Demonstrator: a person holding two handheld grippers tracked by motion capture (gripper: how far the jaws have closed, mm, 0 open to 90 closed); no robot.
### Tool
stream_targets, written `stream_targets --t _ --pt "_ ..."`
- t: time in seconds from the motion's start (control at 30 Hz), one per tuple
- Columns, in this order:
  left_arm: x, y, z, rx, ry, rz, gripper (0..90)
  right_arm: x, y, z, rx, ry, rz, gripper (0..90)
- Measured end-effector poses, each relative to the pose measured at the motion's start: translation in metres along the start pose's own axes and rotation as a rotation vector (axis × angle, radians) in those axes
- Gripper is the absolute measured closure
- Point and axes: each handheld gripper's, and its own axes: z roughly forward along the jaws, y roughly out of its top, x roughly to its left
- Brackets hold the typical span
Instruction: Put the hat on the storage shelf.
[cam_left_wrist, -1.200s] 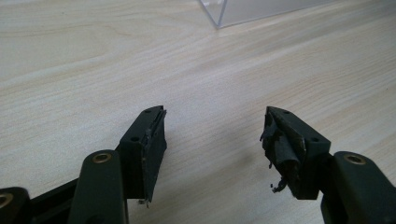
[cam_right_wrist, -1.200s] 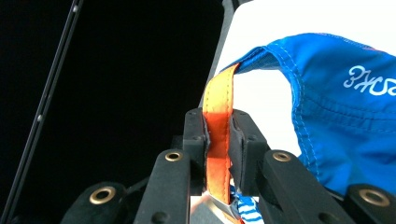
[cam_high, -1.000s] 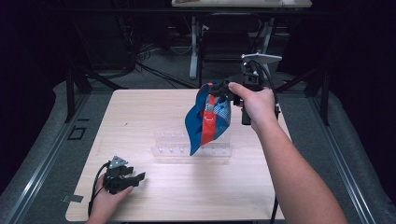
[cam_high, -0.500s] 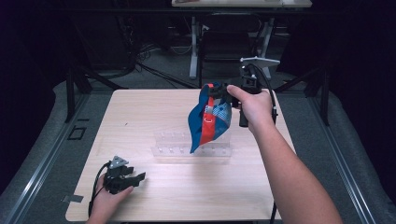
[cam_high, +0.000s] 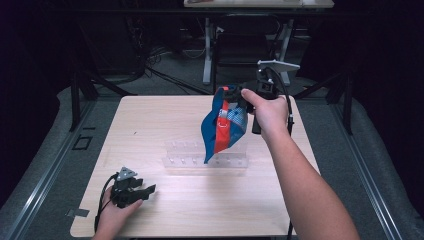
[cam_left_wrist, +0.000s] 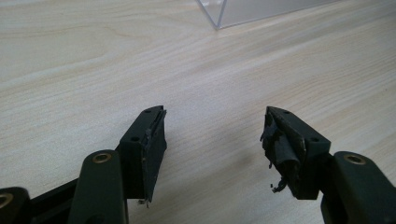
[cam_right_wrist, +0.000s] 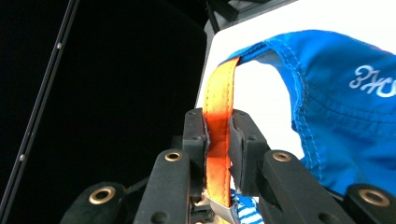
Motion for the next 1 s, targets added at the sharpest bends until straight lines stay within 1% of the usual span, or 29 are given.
stream_targets --t 0.13,0.2,0.4,0.43,0.6,0.63,0.7,0.77,0.8,0.83,0.93,1.0 --pt "0.0 0.0 0.0 0.003 0.001 0.002 39.2 -0.002 0.001 -0.006 -0.009 -0.007 0.006 77.9" --pt "0.0 0.0 0.0 0.012 0.003 0.005 39.2 -0.003 0.0 -0.009 -0.013 -0.013 0.007 77.9" --pt "0.0 0.0 0.0 0.013 0.003 0.003 39.2 -0.006 -0.001 -0.011 0.0 -0.026 0.004 77.9" --pt "-0.001 0.0 0.001 0.003 0.003 0.001 39.2 -0.006 -0.002 -0.009 0.009 -0.026 0.004 77.9" --pt "-0.001 0.0 0.001 0.004 0.002 0.001 39.2 -0.004 -0.004 -0.002 0.027 -0.007 -0.002 77.8" --pt "-0.001 0.0 0.001 0.003 0.001 0.002 39.2 -0.002 -0.005 0.003 0.034 0.0 -0.006 77.8" --pt "0.0 0.001 0.0 0.013 0.002 0.004 39.2 -0.001 -0.006 0.006 0.05 0.002 -0.011 77.7" --pt "0.0 0.0 0.0 0.013 0.002 0.004 39.2 -0.001 -0.007 0.01 0.058 0.003 -0.015 77.7" --pt "0.0 0.0 0.0 0.013 0.002 0.004 39.2 -0.001 -0.007 0.01 0.058 0.003 -0.015 77.7" --pt "0.0 0.0 0.0 0.013 0.001 0.004 39.2 -0.001 -0.009 0.013 0.07 0.008 -0.016 77.7" --pt "0.0 0.0 0.0 0.012 0.001 0.003 39.2 -0.002 -0.01 0.016 0.075 0.009 -0.016 77.7" --pt "0.0 0.0 0.0 0.012 0.001 0.003 39.2 -0.004 -0.012 0.021 0.082 0.011 -0.01 77.7"
